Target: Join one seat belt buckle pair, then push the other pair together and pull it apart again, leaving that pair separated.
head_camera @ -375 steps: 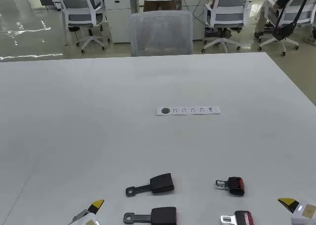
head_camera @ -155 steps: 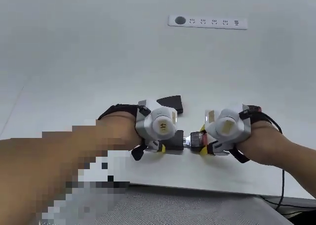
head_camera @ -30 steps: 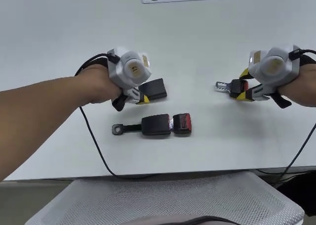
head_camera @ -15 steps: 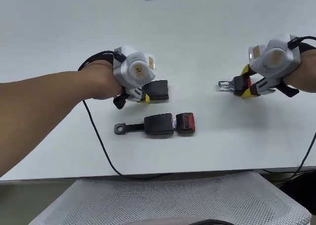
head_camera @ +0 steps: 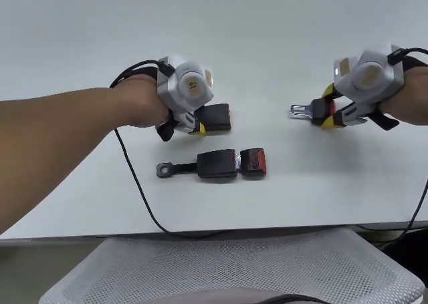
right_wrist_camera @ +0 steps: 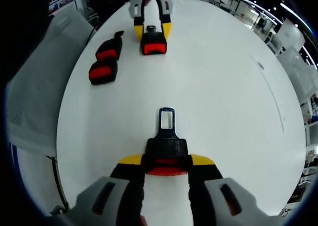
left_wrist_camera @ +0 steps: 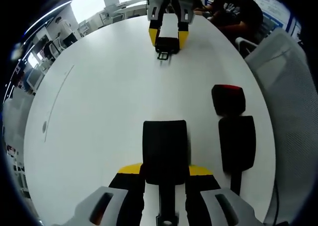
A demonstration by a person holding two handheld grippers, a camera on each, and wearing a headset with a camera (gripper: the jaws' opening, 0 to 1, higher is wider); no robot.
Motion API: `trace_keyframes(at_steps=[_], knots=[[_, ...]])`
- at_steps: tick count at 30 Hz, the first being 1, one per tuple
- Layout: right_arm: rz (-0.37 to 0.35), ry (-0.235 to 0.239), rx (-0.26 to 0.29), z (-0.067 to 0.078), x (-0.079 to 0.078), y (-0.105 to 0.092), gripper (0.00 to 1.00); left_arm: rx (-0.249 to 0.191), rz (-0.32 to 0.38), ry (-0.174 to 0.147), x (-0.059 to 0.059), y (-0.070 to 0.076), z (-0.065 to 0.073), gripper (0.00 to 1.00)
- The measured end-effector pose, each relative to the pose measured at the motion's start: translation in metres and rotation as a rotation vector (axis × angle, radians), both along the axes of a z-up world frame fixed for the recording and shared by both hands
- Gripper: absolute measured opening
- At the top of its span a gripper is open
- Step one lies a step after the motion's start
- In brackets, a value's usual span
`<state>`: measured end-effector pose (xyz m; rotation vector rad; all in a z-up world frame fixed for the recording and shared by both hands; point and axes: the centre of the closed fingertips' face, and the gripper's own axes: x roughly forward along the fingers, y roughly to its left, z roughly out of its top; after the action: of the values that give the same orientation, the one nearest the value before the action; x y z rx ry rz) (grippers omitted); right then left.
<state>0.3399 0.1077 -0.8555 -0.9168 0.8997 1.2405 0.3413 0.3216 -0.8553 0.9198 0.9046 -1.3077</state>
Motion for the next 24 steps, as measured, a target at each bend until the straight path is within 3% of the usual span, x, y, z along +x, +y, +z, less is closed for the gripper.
trace_keyframes(at_steps=[6, 15, 24], knots=[[0.013, 0.006, 0.020, 0.001, -0.001, 0.024, 0.34, 0.006, 0.007, 0.011, 0.000, 0.000, -0.001, 0.32], [0.045, -0.004, 0.087, 0.006, 0.000, 0.078, 0.34, -0.001, 0.007, 0.013, -0.001, 0.000, -0.001, 0.32], [0.082, -0.008, 0.100, 0.001, -0.001, 0.114, 0.34, 0.000, 0.008, 0.011, -0.002, 0.000, -0.001, 0.32]])
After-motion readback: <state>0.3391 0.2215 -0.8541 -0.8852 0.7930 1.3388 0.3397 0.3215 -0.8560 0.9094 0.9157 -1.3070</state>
